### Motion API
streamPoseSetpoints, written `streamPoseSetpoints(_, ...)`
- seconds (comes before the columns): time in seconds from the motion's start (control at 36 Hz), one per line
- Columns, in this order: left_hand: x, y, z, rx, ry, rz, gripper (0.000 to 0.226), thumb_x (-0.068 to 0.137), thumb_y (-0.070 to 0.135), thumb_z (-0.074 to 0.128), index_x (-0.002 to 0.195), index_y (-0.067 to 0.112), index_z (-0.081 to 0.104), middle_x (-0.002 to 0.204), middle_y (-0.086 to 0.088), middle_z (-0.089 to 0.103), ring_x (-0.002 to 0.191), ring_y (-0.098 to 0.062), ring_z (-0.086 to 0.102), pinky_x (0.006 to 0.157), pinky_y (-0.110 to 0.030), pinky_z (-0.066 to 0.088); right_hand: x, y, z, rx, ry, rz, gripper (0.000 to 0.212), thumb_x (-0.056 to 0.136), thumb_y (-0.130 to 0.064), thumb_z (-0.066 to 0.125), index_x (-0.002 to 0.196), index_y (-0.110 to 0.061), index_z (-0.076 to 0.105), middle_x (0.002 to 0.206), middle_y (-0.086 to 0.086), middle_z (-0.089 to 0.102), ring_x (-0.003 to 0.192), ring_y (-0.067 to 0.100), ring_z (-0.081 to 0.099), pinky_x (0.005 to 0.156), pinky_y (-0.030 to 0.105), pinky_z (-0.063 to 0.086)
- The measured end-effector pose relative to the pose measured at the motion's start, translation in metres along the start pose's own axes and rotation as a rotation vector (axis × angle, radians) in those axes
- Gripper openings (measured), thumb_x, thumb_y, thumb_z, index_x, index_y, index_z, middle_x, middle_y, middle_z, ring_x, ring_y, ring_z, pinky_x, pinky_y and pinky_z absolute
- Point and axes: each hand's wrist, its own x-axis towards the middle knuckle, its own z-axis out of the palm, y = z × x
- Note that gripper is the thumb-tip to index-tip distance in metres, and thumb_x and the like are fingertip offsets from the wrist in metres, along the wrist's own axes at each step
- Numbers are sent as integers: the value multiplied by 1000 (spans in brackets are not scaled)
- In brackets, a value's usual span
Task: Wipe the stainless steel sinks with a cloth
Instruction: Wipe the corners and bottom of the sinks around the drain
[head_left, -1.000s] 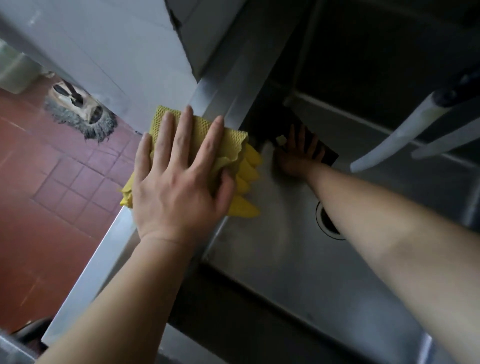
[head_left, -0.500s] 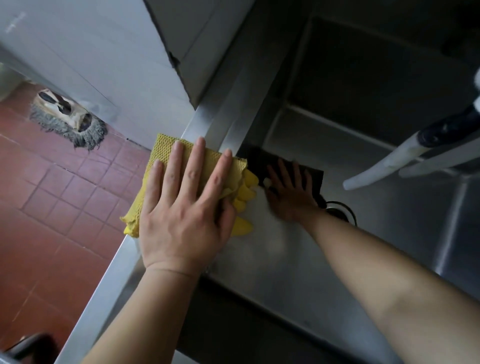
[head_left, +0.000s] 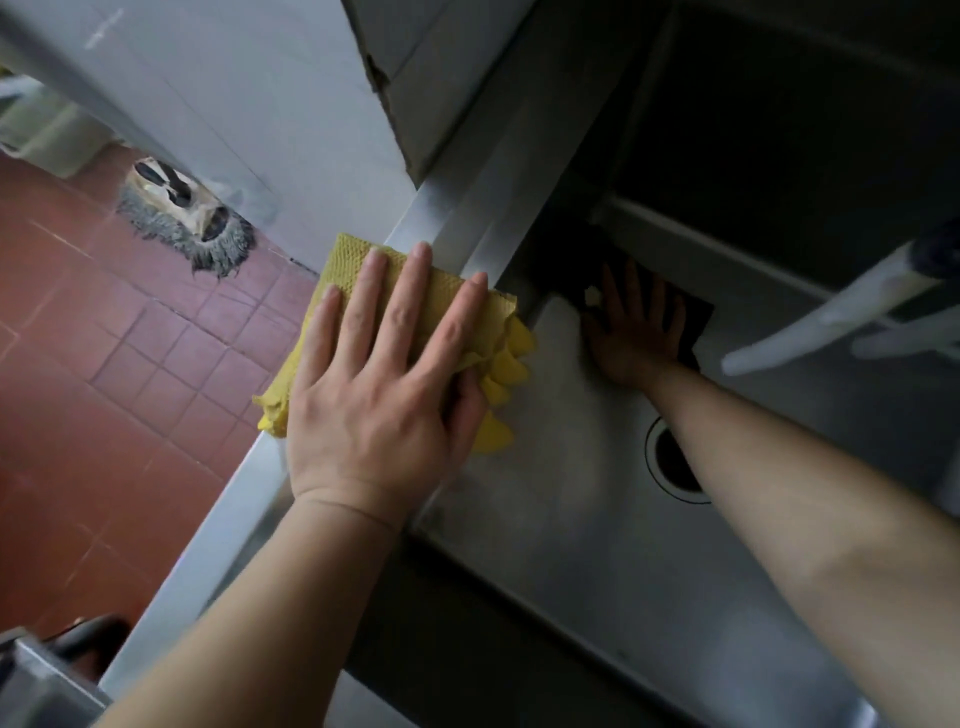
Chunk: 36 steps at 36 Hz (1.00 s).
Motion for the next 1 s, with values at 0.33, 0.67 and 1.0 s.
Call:
streamPoseSetpoints(0.33,0,4,-14,-20,-132,-46,63,98,51,38,156,38,18,162,-16,22,149,-36,22,120,-52,18,-205,14,85,-114,-226,-239,74,92,-71,14,147,-45,-29,152,-13,-39,145,24,-35,104,45,-36)
streamPoseSetpoints(0.67,-66,128,-17,-383,-421,278,76,82,28,53,154,30,28,160,-16,22,143,-40,22,114,-53,20,-279,136,71,-8,-252,0,64,98,-68,18,151,-52,-14,162,-20,-22,148,15,-28,116,44,-20)
streamPoseSetpoints(1.0,-48,128,132,-181,-893,37,103,84,48,66,153,45,-11,166,4,-14,153,-28,-5,122,-50,9,-104,179,6,191,18,423,80,88,-77,19,152,-46,-15,163,-11,-26,150,25,-26,117,51,-16)
